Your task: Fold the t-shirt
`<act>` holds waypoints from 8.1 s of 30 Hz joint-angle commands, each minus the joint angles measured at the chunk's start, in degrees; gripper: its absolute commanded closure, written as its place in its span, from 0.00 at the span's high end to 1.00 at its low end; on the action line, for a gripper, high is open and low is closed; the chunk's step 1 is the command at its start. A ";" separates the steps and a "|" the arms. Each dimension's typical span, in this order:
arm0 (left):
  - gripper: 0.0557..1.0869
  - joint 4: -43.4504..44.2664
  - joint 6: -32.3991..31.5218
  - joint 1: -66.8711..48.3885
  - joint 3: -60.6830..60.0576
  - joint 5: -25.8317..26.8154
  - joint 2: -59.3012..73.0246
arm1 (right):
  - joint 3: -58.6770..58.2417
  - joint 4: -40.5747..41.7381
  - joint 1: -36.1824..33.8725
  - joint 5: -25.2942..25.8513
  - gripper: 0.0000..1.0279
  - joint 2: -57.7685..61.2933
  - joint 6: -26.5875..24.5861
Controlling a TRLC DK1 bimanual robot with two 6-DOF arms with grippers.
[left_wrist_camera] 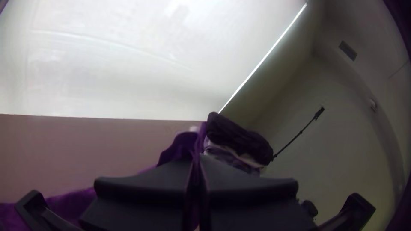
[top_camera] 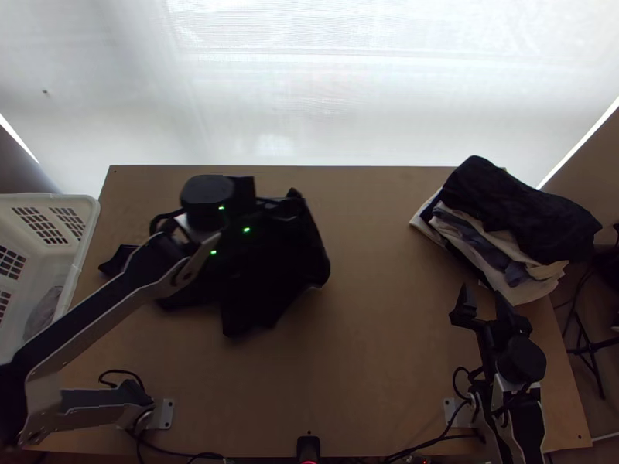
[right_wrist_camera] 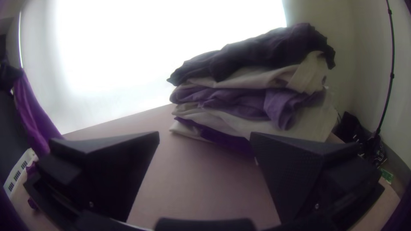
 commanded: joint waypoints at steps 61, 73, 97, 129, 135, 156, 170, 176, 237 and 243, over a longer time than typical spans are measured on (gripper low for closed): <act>0.96 -18.36 9.73 29.21 -20.59 14.57 -5.25 | 11.71 7.91 13.79 -10.90 0.95 17.50 0.19; 0.96 -18.01 12.90 39.93 -20.15 9.47 -3.31 | 40.80 3.87 13.88 -12.83 0.96 58.63 -9.75; 0.96 -13.00 16.67 48.64 -26.56 6.83 -12.02 | 66.90 -15.20 52.47 -29.18 0.84 97.04 -18.09; 0.96 -3.86 21.86 56.99 -33.94 11.84 -15.53 | 75.16 -4.57 53.96 -27.33 0.55 113.04 -17.30; 0.96 -3.86 22.12 56.99 -33.59 12.11 -14.65 | 73.58 -4.48 53.87 -24.70 0.55 110.75 -17.74; 0.96 -6.85 23.44 59.18 -32.36 12.98 -13.77 | 74.20 0.09 50.97 -22.59 0.42 115.41 -17.13; 0.96 -8.78 22.39 59.89 -29.37 13.25 -13.77 | 69.80 2.46 48.25 -22.41 0.03 110.23 -15.02; 0.96 -8.87 19.93 59.09 -27.62 13.34 -13.60 | 66.81 2.81 45.79 -22.32 0.03 98.98 -13.79; 0.96 -20.03 23.53 46.97 -25.60 9.82 0.03 | 53.19 4.75 13.62 -14.33 0.03 67.25 -6.05; 0.95 -20.03 24.23 46.26 -23.93 9.82 4.68 | 53.19 4.83 13.71 -14.24 0.03 67.25 -6.49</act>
